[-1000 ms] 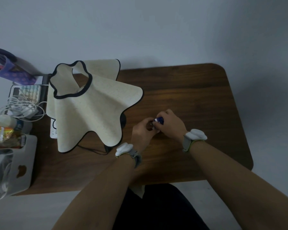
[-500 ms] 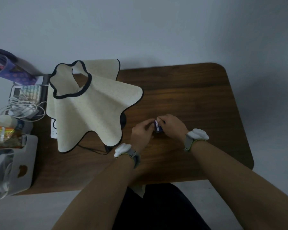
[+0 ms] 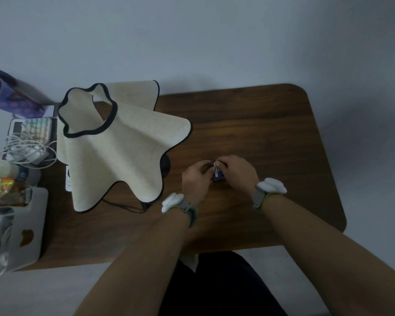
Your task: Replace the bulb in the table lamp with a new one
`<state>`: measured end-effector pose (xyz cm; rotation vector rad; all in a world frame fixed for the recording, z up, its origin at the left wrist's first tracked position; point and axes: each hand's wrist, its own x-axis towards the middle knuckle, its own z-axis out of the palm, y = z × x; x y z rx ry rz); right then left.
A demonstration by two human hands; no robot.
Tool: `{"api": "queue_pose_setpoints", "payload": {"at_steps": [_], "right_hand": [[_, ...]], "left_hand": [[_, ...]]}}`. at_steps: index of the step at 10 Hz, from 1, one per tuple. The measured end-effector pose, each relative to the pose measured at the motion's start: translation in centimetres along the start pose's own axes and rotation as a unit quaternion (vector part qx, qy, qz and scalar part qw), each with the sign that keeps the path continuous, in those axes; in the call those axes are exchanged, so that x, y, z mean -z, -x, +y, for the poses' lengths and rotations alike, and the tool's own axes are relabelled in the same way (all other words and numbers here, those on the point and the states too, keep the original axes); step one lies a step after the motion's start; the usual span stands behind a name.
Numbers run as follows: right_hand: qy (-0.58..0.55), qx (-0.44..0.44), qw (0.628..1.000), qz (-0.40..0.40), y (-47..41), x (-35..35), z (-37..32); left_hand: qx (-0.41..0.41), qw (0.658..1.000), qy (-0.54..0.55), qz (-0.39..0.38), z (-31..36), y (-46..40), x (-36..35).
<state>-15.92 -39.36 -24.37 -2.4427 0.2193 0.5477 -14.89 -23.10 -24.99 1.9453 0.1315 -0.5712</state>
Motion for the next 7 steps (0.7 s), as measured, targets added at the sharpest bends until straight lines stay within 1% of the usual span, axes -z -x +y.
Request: {"api": "queue_pose_setpoints", "payload": {"at_steps": [1, 3, 5, 6, 7], "right_hand": [[0.004, 0.003, 1.000, 0.022, 0.2, 0.4, 0.4], [0.015, -0.018, 1.000, 0.011, 0.7, 0.1, 0.6], [0.023, -0.033, 0.999, 0.010, 1.0, 0.4, 0.1], [0.028, -0.042, 0.999, 0.005, 1.3, 0.5, 0.1], [0.025, -0.048, 0.998, 0.018, 1.2, 0.3, 0.4]], "left_hand": [[-0.003, 1.000, -0.017, -0.006, 0.4, -0.2, -0.4], [-0.005, 0.997, -0.080, -0.008, 1.1, 0.0, -0.8], [-0.020, 0.988, -0.154, 0.024, 1.6, 0.5, -1.1], [-0.004, 0.987, -0.158, 0.027, 2.4, 1.2, -1.3], [-0.006, 0.988, -0.150, 0.047, 2.8, 1.6, -2.0]]}}
